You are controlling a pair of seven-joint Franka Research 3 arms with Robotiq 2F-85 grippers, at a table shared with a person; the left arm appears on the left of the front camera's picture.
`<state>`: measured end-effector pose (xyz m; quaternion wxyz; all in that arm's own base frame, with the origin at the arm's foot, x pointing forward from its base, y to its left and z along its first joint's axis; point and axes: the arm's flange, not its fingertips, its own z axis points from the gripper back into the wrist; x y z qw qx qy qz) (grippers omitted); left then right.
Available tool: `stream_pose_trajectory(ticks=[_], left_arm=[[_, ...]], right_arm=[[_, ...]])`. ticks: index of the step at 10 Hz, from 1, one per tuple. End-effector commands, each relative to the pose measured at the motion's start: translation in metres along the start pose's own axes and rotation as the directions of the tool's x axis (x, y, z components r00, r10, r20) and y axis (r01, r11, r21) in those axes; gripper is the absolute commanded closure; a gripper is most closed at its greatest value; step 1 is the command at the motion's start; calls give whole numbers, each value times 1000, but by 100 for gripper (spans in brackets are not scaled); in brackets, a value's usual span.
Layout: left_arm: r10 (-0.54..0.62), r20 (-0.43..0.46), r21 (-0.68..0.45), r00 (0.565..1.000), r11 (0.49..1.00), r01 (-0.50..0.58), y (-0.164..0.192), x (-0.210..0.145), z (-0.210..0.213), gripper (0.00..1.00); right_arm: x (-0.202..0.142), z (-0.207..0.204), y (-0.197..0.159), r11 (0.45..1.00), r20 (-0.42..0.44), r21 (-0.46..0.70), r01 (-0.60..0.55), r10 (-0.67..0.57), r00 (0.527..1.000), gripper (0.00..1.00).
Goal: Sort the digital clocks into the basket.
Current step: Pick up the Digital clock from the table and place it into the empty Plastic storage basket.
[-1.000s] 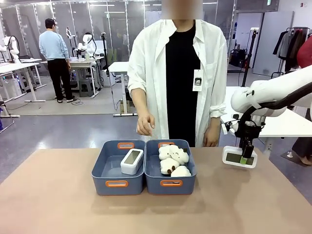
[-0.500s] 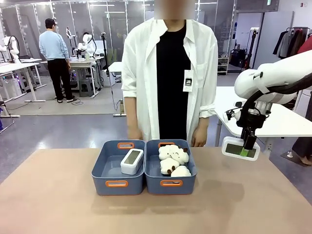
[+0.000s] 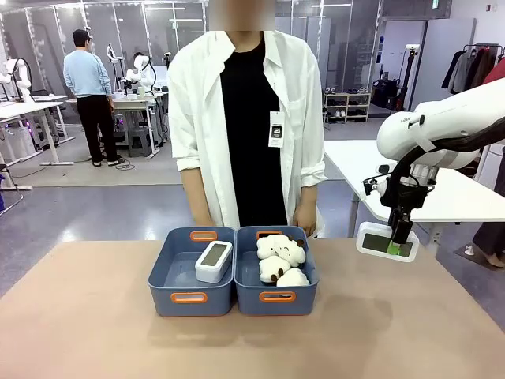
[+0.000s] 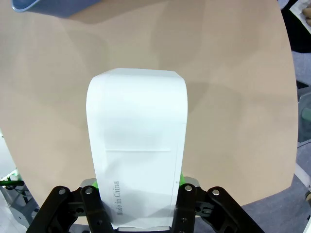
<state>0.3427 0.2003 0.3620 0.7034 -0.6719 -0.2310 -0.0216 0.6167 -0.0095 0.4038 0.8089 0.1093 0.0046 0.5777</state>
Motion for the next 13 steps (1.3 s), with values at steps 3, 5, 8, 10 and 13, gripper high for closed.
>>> stream_pose_trajectory(ticks=[3, 5, 8, 10, 13], left_arm=[[0, -7, 2, 1000, 1000, 0, -4, -3, 0, 7], [0, -7, 2, 1000, 1000, 0, -4, -3, 0, 7], [0, -7, 2, 1000, 1000, 0, -4, -3, 0, 7], [0, -7, 2, 1000, 1000, 0, -4, -3, 0, 7], [0, -7, 2, 1000, 1000, 0, -4, -3, 0, 7]], right_arm=[[19, 14, 27, 991, 85, -52, -126, 130, 988, 49], [85, 37, 89, 959, 201, -17, -282, 280, 939, 49], [188, 13, 115, 937, 219, 73, -342, 320, 922, 49], [266, -15, 121, 928, 233, 50, -369, 348, 908, 49], [373, -27, 127, 879, 213, 37, -476, 458, 863, 49]])
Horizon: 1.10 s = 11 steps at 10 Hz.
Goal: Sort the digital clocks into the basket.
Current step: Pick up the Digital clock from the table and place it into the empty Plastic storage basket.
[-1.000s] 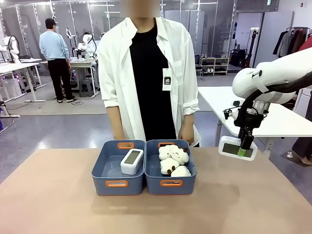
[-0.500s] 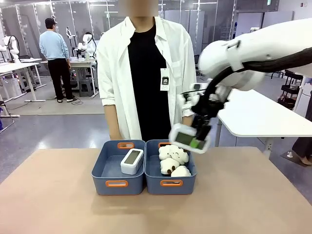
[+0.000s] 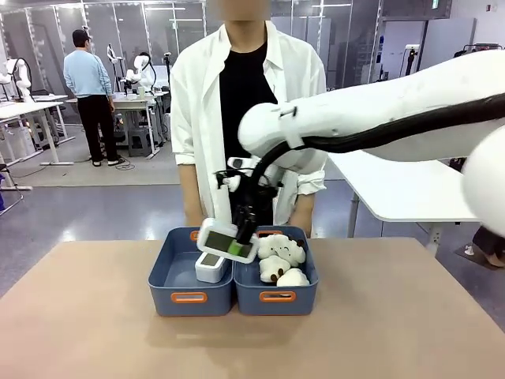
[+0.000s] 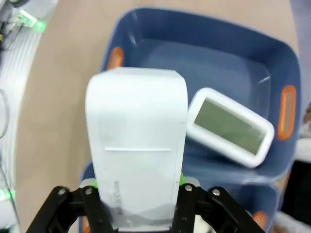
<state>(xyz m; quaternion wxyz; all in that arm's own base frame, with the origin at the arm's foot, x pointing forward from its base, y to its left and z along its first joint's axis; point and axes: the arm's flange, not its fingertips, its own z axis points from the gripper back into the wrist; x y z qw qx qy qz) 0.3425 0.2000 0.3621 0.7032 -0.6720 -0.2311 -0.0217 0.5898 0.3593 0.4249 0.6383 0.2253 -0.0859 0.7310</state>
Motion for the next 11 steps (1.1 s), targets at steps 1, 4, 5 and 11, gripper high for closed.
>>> stream_pose_trajectory(ticks=[1, 4, 5, 11], left_arm=[[0, -7, 3, 1000, 1000, 0, -4, -3, 0, 7], [0, -7, 3, 1000, 1000, 0, -4, -3, 0, 7], [0, -7, 3, 1000, 1000, 0, -4, -3, 0, 7], [0, -7, 3, 1000, 1000, 0, -4, -3, 0, 7]], right_arm=[[50, 1, -42, 999, -88, -11, -35, 34, 996, 49], [78, -46, -64, 998, -101, 59, -13, 19, 995, 49], [80, -56, -71, 998, -100, 65, 6, 1, 995, 49], [78, -81, -76, 991, -116, 133, 22, -7, 993, 28]])
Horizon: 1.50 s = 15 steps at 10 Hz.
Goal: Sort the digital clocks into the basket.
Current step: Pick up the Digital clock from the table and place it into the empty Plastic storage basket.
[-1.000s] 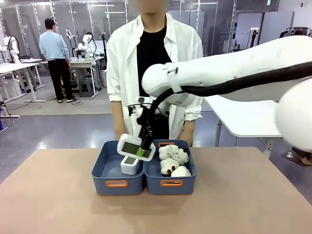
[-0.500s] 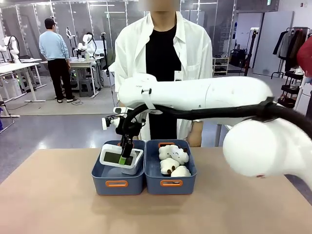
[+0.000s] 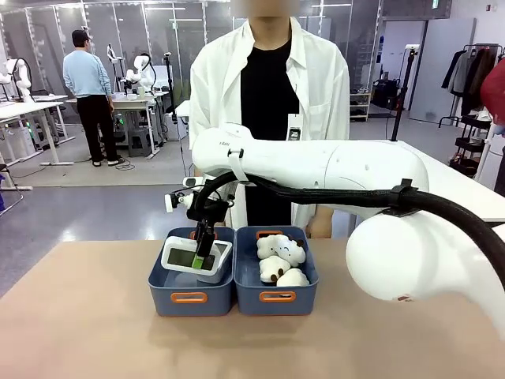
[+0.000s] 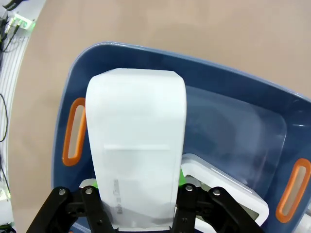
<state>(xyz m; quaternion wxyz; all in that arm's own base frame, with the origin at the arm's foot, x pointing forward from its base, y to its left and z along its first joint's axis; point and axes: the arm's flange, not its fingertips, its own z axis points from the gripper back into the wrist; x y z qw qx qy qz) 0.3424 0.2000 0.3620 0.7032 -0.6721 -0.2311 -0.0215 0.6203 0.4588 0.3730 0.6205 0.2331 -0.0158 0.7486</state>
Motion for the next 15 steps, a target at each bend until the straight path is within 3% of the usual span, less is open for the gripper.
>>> stream_pose_trajectory(ticks=[1, 2, 8, 9, 15], left_arm=[[0, -7, 3, 1000, 1000, 0, -4, -3, 0, 7], [0, -7, 3, 1000, 1000, 0, -4, -3, 0, 7], [0, -7, 3, 1000, 1000, 0, -4, -3, 0, 7], [0, -7, 3, 1000, 1000, 0, -4, -3, 0, 7], [0, -7, 3, 1000, 1000, 0, -4, -3, 0, 7]], right_arm=[[14, 3, -20, 1000, -29, 14, 28, -27, 999, 17], [15, 6, -17, 1000, -32, 9, 20, -20, 999, 0], [12, 25, 15, 999, -42, -46, -8, 7, 999, 0], [15, 16, 7, 999, -5, -21, -28, 28, 1000, 0], [15, 16, 7, 999, -5, -21, -28, 28, 1000, 0]])
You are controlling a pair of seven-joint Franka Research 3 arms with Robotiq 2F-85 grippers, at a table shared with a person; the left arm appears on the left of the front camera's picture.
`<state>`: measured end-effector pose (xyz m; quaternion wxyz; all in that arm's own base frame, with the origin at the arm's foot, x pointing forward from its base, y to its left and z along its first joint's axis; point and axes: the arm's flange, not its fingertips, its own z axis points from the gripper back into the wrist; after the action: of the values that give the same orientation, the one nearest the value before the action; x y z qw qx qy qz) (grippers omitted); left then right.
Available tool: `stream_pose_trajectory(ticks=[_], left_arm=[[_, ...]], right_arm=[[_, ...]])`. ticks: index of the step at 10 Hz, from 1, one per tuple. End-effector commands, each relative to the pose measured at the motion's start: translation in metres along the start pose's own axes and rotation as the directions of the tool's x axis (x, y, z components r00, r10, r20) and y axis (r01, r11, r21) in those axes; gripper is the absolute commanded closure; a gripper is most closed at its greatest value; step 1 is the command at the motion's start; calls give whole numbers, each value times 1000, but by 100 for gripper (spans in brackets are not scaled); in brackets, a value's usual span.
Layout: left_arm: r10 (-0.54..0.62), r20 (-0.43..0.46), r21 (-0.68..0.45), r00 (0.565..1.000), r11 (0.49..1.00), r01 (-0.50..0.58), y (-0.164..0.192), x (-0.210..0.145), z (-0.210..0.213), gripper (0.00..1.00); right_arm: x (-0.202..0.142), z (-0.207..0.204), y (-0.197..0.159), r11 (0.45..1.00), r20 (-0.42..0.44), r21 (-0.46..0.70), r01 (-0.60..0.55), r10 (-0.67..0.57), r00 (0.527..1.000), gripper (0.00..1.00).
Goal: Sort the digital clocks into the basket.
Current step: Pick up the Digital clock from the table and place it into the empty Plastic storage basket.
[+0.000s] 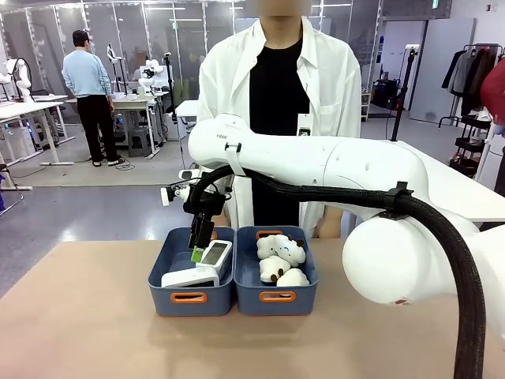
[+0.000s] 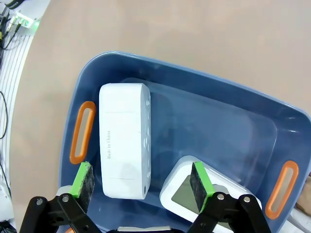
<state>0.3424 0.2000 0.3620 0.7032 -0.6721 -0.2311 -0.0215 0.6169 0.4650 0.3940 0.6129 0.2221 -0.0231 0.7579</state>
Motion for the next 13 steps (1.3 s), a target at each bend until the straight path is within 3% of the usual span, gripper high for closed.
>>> stream_pose_trajectory(ticks=[1, 6, 7, 11, 13], left_arm=[[0, -7, 3, 1000, 1000, 0, -4, -3, 0, 7], [0, -7, 3, 1000, 1000, 0, -4, -3, 0, 7], [0, -7, 3, 1000, 1000, 0, -4, -3, 0, 7], [0, -7, 3, 1000, 1000, 0, -4, -3, 0, 7], [0, -7, 3, 1000, 1000, 0, -4, -3, 0, 7]], right_arm=[[1, 1, 0, 1000, 7, -1, -1, 1, 1000, 0], [0, 0, 0, 1000, 0, 0, 0, 0, 1000, 0], [6, 19, 26, 999, 130, -3, 48, -47, 990, 0], [-13, 62, 105, 959, 199, 157, 236, -265, 943, 0], [-52, 80, 166, 934, 316, 173, 312, -353, 881, 0]])
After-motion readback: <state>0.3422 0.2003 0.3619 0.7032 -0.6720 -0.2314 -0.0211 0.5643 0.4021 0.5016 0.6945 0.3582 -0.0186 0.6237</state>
